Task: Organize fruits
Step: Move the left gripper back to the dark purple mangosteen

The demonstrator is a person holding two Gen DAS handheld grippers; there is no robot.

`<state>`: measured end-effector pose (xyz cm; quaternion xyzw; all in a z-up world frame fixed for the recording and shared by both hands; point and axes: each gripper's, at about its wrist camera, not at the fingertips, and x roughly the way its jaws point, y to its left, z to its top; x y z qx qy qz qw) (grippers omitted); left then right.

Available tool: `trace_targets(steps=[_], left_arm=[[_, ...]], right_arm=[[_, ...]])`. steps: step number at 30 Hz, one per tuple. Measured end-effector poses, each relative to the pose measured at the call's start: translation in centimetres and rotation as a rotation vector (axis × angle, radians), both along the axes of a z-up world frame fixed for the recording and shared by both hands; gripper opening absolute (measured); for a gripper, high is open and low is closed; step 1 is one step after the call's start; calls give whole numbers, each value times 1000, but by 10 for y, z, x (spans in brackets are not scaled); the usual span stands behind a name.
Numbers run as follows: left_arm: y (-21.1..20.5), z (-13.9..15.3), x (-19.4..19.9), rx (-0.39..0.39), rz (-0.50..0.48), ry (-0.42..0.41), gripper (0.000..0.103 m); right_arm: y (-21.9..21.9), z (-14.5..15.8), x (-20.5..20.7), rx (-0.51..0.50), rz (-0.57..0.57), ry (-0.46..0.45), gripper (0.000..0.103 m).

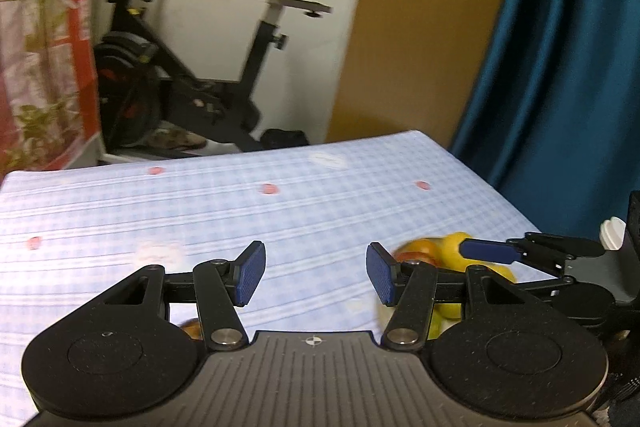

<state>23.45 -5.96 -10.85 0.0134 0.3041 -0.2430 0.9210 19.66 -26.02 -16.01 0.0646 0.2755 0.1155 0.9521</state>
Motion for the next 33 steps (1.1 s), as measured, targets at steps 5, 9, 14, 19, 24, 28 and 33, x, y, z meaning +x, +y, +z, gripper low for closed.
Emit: trace_targets(steps=[5,9,14,19,24,28,33], left_arm=[[41,6,0,-3,67,-2,59],[71,9,1,-12,119,-1,59],[97,10,6,-32,169,8,59],[109,1,13,-55,182,44,59],[109,-21,18,-83,159,99,59],[109,-40,27,-114,143,153,60],[102,-55,32,-139,93,189,65]], right_arm=[[24,3,8,-7,51,-9,60],[42,5,14,-9,84,-16,60],[66,3,24,-15,133,-18,60],[92,-2,37,-29,184,-5,60],[119,-12,44,-47,259,20,60],[146,-25,47,-92,335,38,60],[168,-37,51,-137,394,46,60]])
